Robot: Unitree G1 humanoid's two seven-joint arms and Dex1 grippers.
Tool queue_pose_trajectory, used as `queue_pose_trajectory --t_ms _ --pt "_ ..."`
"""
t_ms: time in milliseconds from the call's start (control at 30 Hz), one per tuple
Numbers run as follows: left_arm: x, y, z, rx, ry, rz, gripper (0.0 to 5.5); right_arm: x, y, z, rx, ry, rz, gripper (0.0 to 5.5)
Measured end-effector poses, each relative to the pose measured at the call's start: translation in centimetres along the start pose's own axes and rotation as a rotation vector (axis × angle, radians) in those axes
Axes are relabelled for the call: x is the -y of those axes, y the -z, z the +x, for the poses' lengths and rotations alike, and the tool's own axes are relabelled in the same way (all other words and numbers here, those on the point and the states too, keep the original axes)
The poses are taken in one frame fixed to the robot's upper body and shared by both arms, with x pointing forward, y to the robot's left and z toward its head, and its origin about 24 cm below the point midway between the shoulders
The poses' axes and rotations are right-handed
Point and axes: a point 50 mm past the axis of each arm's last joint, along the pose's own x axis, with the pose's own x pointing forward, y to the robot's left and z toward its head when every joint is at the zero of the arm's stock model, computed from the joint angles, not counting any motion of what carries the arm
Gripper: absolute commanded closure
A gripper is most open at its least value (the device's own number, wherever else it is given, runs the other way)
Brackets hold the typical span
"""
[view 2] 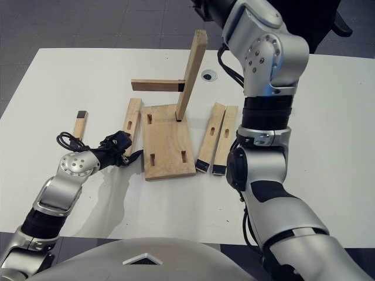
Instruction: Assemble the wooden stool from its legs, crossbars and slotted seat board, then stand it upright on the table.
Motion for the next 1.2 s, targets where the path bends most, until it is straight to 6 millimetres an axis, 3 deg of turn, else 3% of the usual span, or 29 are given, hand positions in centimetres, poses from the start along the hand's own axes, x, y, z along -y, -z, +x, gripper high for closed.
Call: queue_pose_trajectory --t_ms 267,367,500,633,733,867,1033,1200 --pt "0.1 -0.1 0.1 0.005 -0.004 -0.009 2.06 -0.2 1.2 0.1 -0.014 -0.025 0.001 3.11" --pt "0.1 -0.1 0.1 0.005 -0.004 -0.009 2.06 -0.3 -0.5 -0.2 0.139 -0.042 0.074 3.11" --pt "0.2 -0.1 0.1 0.006 -0.001 -0.007 2.06 -2.1 -5.8 -1.0 0.380 -0.136 0.070 3.11" --pt "0.2 -0.1 0.1 0.006 -0.001 -0.007 2.06 -2.3 -7.7 -1.4 0.449 -0.140 0.047 3.11" --pt "0.3 -0.1 0.1 0.007 0.001 -0.007 2.06 -1.9 -6.0 -0.8 0.380 -0.129 0.001 3.11" --pt "0.4 -0.2 0.0 0.010 0.003 -0.006 2.06 0.1 3.3 0.2 0.055 -0.089 -0.005 3.11" --pt "0.7 0.1 0.0 0.001 0.013 -0.013 2.06 0.0 4.5 0.0 0.029 -0.116 -0.061 3.11" --pt "0.8 0.1 0.0 0.004 0.014 -0.013 2.06 -0.1 4.1 -0.2 0.022 -0.109 -0.016 3.11"
